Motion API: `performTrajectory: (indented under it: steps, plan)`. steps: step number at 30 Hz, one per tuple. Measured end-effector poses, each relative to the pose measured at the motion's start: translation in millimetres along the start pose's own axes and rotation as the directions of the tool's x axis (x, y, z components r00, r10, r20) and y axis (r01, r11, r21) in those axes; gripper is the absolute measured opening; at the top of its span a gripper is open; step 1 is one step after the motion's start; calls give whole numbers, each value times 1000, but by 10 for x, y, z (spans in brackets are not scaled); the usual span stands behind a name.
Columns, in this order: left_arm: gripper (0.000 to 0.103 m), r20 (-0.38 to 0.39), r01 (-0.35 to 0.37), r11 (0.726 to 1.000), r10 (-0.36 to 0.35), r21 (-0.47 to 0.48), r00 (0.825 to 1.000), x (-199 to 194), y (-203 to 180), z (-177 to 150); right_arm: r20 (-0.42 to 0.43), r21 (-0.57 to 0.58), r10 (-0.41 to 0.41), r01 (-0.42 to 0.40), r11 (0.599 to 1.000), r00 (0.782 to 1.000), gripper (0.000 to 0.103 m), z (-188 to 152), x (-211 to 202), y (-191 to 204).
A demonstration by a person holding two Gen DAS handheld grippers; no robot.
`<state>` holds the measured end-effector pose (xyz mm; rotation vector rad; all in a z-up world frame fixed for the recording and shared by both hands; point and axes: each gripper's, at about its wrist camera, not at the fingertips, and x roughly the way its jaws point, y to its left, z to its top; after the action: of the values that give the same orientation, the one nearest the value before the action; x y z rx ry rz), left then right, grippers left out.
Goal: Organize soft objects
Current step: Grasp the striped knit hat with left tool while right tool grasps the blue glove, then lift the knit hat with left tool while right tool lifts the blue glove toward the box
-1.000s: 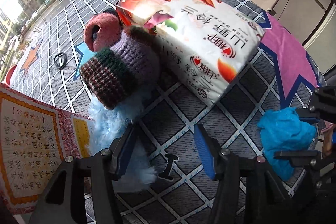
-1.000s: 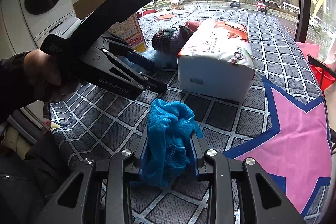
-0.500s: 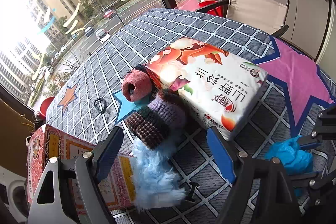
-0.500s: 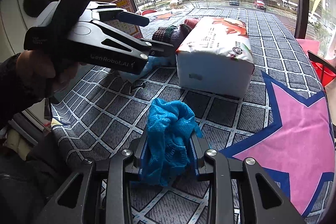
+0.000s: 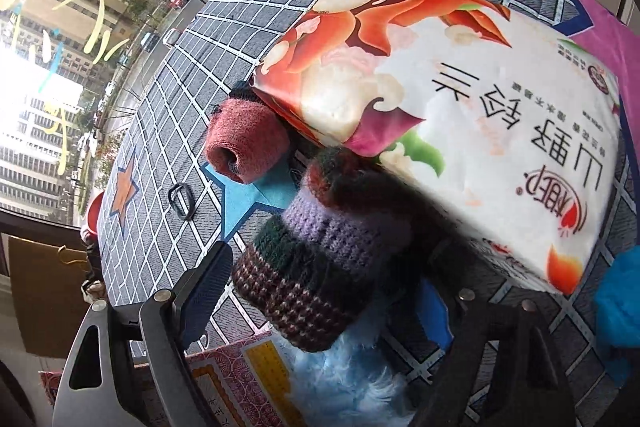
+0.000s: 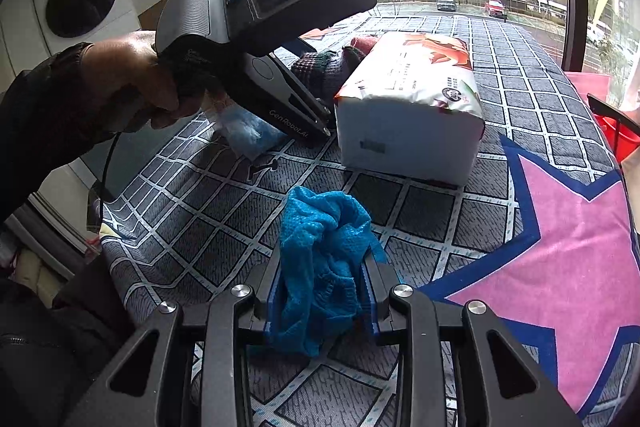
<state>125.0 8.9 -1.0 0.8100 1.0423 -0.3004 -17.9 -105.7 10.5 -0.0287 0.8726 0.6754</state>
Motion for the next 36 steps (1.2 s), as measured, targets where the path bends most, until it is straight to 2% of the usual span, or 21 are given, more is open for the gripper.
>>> performTrajectory:
  steps: [1, 3, 6, 9, 11, 15, 19, 23, 25, 27, 30, 31, 32, 35, 36]
  plan:
    - [67, 10, 20, 1000, -20, -20, 1000, -44, 23, -12, 1, 2, 1, -1, 1000, 1000, 33, -3, -5, -1]
    - [61, 33, 12, 999, -11, -40, 999, -162, 40, -43, 2, 8, 2, -2, 1000, 1000, 33, -8, -17, -11]
    - [60, 69, 39, 996, -34, -77, 997, -328, 80, -106, 2, 13, 1, -1, 1000, 1000, 33, -13, -21, -19]
    - [51, 93, 120, 987, -110, -109, 989, -409, 98, -138, 0, 14, -3, 3, 1000, 1000, 33, -10, -1, -2]
    - [48, 89, 130, 983, -119, -127, 989, -422, 97, -148, -2, 18, -8, 8, 1000, 1000, 33, -8, 12, 9]
    - [48, 100, 179, 961, -161, -213, 982, -553, 146, -232, -6, 21, -15, 16, 1000, 1000, 33, -16, -10, 39]
    - [48, 131, 267, 926, -239, -266, 962, -773, 23, -458, -6, 27, -28, 28, 999, 1000, 33, -35, -49, 62]
    - [50, 96, 324, 901, -310, -289, 946, -725, -220, -699, 3, 71, -55, 55, 996, 998, 33, -16, -88, 30]
    - [52, 84, 338, 896, -328, -289, 941, -671, -333, -778, 2, 100, -73, 72, 992, 997, 33, -3, -111, -6]
    - [55, 75, 331, 898, -324, -289, 943, -639, -423, -818, -7, 125, -87, 87, 988, 996, 33, 0, -123, -34]
    - [66, 97, 329, 901, -315, -282, 944, -651, -520, -836, -27, 153, -101, 104, 983, 994, 34, 11, -107, -64]
    - [68, 106, 332, 901, -315, -279, 943, -651, -543, -833, -38, 157, -103, 108, 982, 994, 41, 20, -86, -66]
    - [68, 117, 337, 900, -316, -277, 941, -661, -561, -831, -47, 158, -117, 124, 980, 992, 55, 27, -71, -66]
    - [67, 137, 351, 894, -325, -279, 936, -663, -592, -846, -55, 147, -138, 144, 979, 989, 56, 47, -35, -31]
    - [60, 143, 349, 894, -321, -282, 936, -665, -593, -864, -49, 141, -132, 138, 980, 990, 55, 52, -35, -5]
